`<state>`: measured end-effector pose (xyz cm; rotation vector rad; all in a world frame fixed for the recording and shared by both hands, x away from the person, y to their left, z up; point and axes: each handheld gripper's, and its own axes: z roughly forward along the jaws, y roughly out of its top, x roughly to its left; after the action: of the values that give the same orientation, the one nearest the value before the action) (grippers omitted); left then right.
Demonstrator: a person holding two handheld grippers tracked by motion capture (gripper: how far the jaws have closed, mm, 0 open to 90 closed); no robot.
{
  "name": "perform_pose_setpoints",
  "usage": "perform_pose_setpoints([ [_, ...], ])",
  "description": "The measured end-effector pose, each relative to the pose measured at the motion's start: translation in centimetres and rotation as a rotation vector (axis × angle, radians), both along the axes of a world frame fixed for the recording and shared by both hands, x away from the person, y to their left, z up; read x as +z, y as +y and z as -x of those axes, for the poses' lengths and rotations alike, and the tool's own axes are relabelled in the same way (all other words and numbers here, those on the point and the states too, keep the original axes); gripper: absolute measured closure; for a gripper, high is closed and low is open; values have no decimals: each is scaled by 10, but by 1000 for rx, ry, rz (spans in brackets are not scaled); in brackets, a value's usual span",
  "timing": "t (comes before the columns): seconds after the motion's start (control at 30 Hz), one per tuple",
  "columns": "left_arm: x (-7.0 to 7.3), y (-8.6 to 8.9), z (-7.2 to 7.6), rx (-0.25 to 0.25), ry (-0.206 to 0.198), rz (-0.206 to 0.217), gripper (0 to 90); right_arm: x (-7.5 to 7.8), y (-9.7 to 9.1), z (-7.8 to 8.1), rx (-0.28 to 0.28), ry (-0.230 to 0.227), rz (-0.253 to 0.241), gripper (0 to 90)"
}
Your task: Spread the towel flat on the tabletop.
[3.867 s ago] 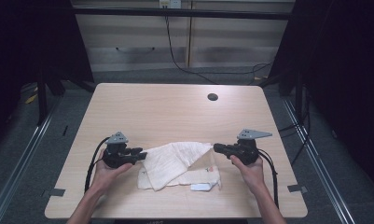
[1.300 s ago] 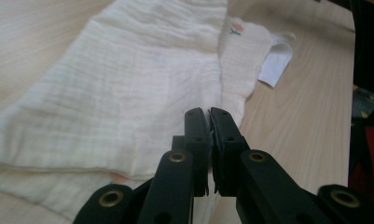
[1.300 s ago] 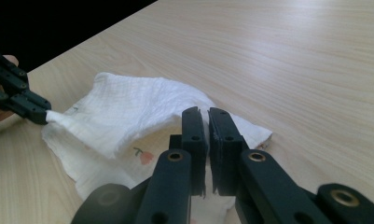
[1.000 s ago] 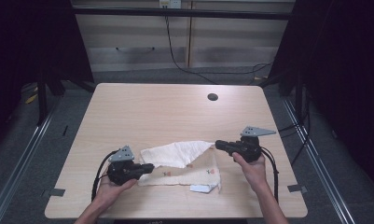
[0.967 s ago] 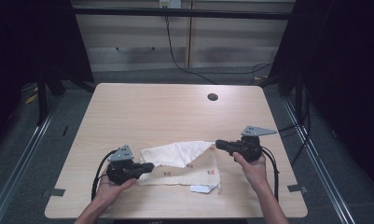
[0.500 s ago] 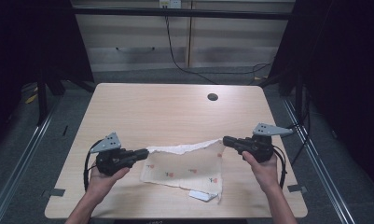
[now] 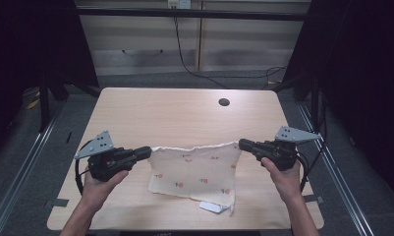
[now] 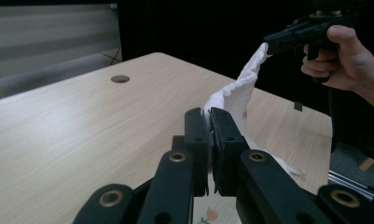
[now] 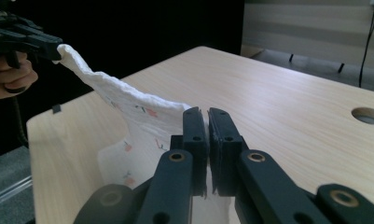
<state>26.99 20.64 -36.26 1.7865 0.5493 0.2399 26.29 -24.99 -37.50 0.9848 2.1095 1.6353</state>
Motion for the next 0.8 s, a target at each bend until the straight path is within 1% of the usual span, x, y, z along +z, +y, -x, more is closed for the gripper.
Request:
perform_pose_setpoints([
  [0.03, 6, 1, 3, 1, -17, 5, 864, 2, 0, 1, 5, -3, -11, 860],
  [0.07, 10, 1, 4, -1, -23, 18, 864, 5, 0, 3, 14, -9, -20, 860],
  [0.1, 14, 3, 3, 4, -26, 21, 864, 8, 1, 4, 15, -16, -20, 860],
  [0.13, 17, 4, 0, 12, -30, 28, 864, 10, 1, 3, 17, -22, -21, 860],
  [0.2, 18, 5, -8, 19, -7, 42, 864, 13, 1, -1, 11, -24, -24, 860],
  [0.23, 15, 3, -17, 33, 8, 27, 864, 12, 0, -4, 8, -22, -29, 860],
  [0.27, 11, 2, -23, 57, 16, 9, 864, 10, 0, -12, 3, -12, -32, 860],
  [0.33, -2, 1, -37, 69, 63, 24, 864, 1, 0, -26, -6, 3, -23, 860],
  [0.4, -16, -1, -47, 104, 86, -9, 864, -10, 1, -40, -15, 39, -13, 860],
  [0.47, -30, -1, -54, 131, 86, -58, 864, -22, 3, -49, -25, 66, 9, 859],
  [0.5, -41, -1, -58, 142, 113, -60, 864, -25, 4, -52, -27, 75, 14, 860],
  [0.53, -50, 0, -62, 144, 137, -51, 864, -30, 5, -55, -31, 87, 25, 859],
  [0.6, -59, 1, -65, 155, 153, -66, 864, -36, 8, -59, -38, 100, 42, 859],
  [0.63, -63, 2, -68, 159, 168, -60, 864, -38, 9, -61, -40, 104, 46, 859],
  [0.67, -65, 2, -70, 166, 172, -58, 864, -40, 12, -64, -48, 105, 52, 858],
  [0.73, -66, 3, -78, 176, 183, -54, 864, -42, 15, -70, -46, 117, 55, 858],
  [0.8, -68, 2, -86, 183, 194, -49, 864, -45, 19, -77, -53, 126, 74, 858],
])
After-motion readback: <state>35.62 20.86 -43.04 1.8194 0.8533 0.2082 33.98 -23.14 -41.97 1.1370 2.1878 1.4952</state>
